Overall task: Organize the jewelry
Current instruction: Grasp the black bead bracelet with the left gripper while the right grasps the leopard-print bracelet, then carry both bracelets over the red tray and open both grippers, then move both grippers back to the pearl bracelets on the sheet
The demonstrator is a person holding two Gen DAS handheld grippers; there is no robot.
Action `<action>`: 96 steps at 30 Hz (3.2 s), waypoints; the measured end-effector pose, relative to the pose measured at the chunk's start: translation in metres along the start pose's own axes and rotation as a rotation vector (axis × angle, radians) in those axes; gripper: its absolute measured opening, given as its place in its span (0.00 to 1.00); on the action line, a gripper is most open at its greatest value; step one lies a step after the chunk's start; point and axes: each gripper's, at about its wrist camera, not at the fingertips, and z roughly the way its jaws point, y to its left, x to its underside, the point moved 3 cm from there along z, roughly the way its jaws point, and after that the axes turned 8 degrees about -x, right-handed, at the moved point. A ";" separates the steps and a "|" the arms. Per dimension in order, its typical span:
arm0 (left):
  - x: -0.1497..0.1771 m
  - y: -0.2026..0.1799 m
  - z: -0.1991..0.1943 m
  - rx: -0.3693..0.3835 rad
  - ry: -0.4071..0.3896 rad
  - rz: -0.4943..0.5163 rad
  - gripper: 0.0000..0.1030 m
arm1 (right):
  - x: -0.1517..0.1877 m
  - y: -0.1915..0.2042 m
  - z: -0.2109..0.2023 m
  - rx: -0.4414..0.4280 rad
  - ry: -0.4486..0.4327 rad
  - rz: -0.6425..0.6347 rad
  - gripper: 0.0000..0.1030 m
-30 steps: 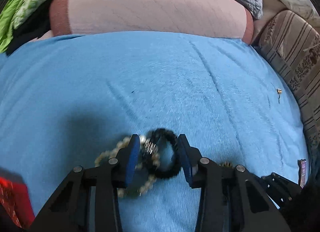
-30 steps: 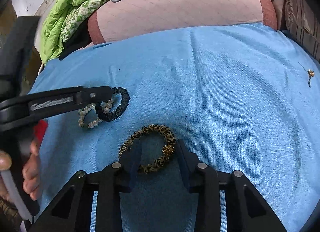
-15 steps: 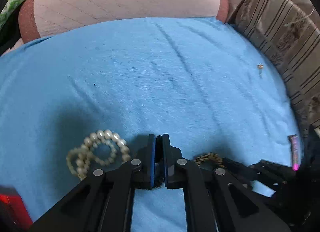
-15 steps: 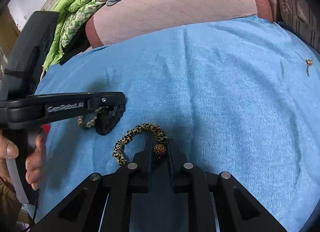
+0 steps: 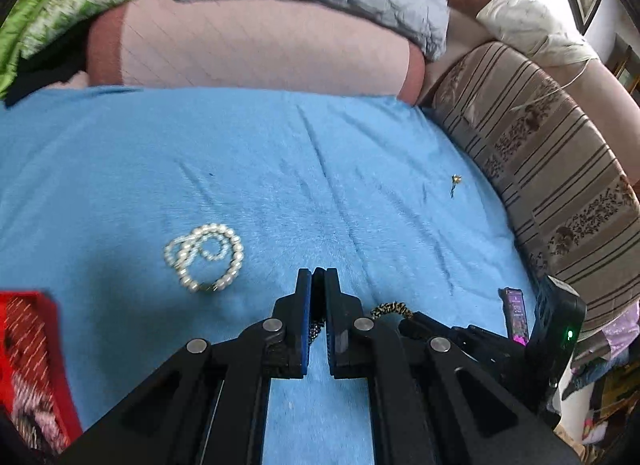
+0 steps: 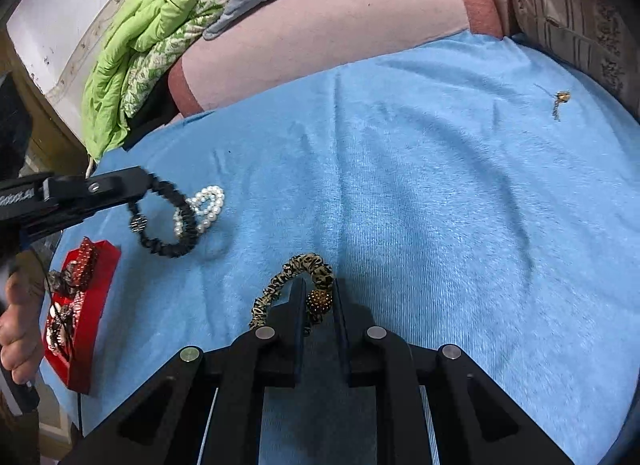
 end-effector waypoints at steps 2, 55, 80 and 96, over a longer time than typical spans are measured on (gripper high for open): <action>0.010 0.004 -0.018 -0.019 -0.026 -0.009 0.05 | 0.001 0.008 -0.007 -0.006 -0.009 -0.011 0.14; 0.191 0.273 -0.173 -0.600 -0.154 -0.457 0.06 | 0.129 0.350 0.106 -0.308 0.345 -0.551 0.15; 0.179 0.246 -0.182 -0.783 -0.179 -0.316 0.48 | 0.048 0.294 0.077 -0.233 0.186 -0.396 0.41; 0.181 0.255 -0.186 -0.756 -0.177 -0.361 0.48 | -0.004 0.302 0.166 -0.111 0.214 -0.373 0.29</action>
